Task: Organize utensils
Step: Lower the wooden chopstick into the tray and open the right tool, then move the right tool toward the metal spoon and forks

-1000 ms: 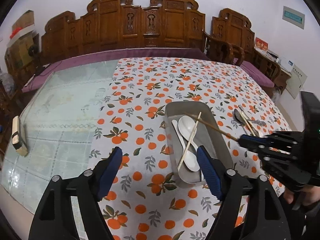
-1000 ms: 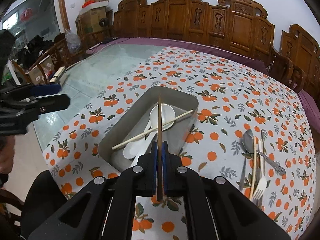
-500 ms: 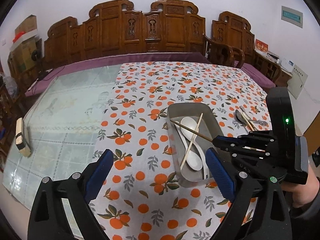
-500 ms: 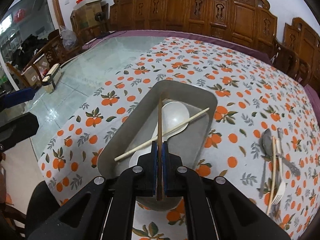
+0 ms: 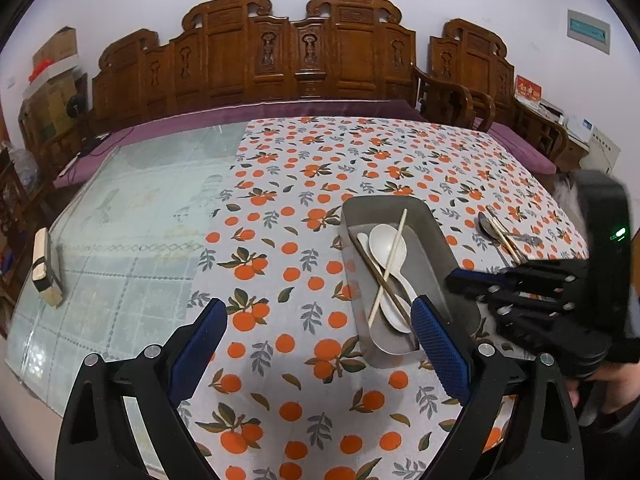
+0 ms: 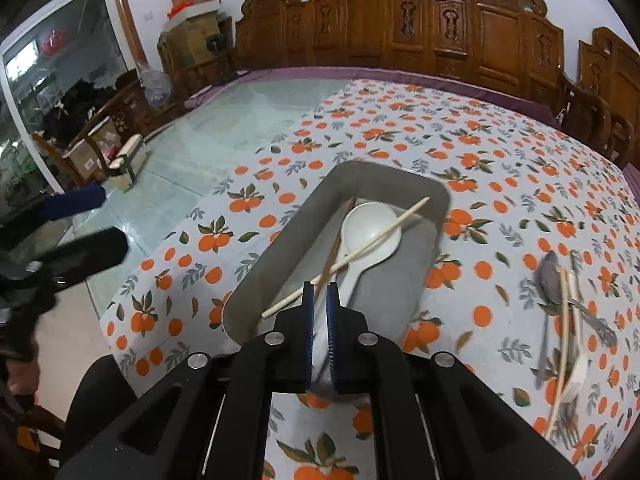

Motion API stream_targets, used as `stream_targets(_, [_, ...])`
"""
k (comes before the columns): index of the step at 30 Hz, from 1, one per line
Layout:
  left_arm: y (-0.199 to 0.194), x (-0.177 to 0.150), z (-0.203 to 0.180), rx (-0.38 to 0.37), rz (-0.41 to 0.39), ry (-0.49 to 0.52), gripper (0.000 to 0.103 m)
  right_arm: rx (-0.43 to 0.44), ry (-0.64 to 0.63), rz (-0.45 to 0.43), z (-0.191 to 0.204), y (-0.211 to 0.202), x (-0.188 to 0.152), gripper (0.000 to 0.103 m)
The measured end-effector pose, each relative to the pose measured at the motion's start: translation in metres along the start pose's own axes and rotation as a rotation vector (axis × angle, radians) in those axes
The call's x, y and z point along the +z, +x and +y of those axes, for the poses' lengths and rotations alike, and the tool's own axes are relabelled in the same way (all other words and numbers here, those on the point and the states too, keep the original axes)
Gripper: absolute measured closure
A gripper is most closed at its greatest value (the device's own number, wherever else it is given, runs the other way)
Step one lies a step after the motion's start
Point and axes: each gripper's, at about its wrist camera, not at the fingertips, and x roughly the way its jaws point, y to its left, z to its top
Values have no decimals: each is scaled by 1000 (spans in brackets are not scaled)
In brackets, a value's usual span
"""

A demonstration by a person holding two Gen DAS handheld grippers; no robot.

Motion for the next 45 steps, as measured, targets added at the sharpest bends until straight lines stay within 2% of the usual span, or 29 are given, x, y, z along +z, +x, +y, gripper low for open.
stream_targets(7, [-8,-3,-23,-24,-12,34,14,-49,2,-35,-28,-50,-20,94])
stream_targets(10, [-11,-7,-37,-26,-19,60,14,-81,17,-50,-45,-70,-32,83])
stream_targets(16, [-13,-12,-65,-31,-25,99,14,-134,57,-64,-78,-100,-51,81])
stream_targets(20, [-11,-14,-80,-43,-18,94,14,-164,62,-75,-96,-120,-62,73])
stream_targets(23, [-9,-13,-90,-37,-24,85,14,-180,76,-84,-112,-133,-70,70])
stream_targets(29, [-3,-6,-118,-87,-18,57,14,-213,122,-86,-149,-149,-88,70])
stream_targets(37, [25,4,-166,-127,14,112,14,-208,177,-69,-186,-140,-100,70])
stream_targets(45, [73,21,-191,-163,41,132,14,-199,169,-33,-214,-82,-74,70])
